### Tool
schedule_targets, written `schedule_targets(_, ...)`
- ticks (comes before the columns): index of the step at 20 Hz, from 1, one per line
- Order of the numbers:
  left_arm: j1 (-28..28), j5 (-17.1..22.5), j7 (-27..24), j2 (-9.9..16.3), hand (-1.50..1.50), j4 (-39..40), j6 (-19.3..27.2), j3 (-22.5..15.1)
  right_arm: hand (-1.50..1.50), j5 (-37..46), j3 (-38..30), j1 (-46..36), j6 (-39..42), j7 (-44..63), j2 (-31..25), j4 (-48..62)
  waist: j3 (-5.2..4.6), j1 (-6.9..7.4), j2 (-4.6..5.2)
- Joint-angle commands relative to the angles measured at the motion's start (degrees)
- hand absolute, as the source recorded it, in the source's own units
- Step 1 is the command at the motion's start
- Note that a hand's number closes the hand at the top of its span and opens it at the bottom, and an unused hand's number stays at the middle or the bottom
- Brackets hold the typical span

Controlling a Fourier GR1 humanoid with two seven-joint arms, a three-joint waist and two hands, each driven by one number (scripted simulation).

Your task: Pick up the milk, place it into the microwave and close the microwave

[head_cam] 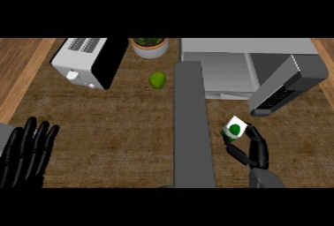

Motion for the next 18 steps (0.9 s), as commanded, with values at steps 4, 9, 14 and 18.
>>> schedule_targets(4, 2.0, 1.5, -2.9, 0.5, -1.50, 1.7, -1.4, 1.6, 1.50, -0.2, 1.0, -1.2, 12.2, -3.9, -2.3, -1.3, 0.38, -0.55, 0.00)
schedule_targets(9, 5.4, 2.9, 1.2, 1.4, -1.50, -5.2, -1.9, 1.0, 1.50, 2.1, 4.3, 1.5, 12.0, -8.5, 2.5, -3.1, 0.40, -0.45, -0.08)
schedule_targets(14, 5.4, 1.6, -1.1, -0.1, -1.50, -3.1, -0.6, 1.5, 1.50, 3.8, 8.2, 12.3, 20.0, -12.9, -1.7, -9.1, 0.35, -1.23, -0.24)
schedule_targets(18, -3.3, 4.1, 3.0, 1.0, -1.50, 1.2, 0.0, 5.4, 1.50, 4.0, 11.1, 16.9, 16.7, -6.7, 0.3, -19.1, 0.34, -1.65, -0.07)
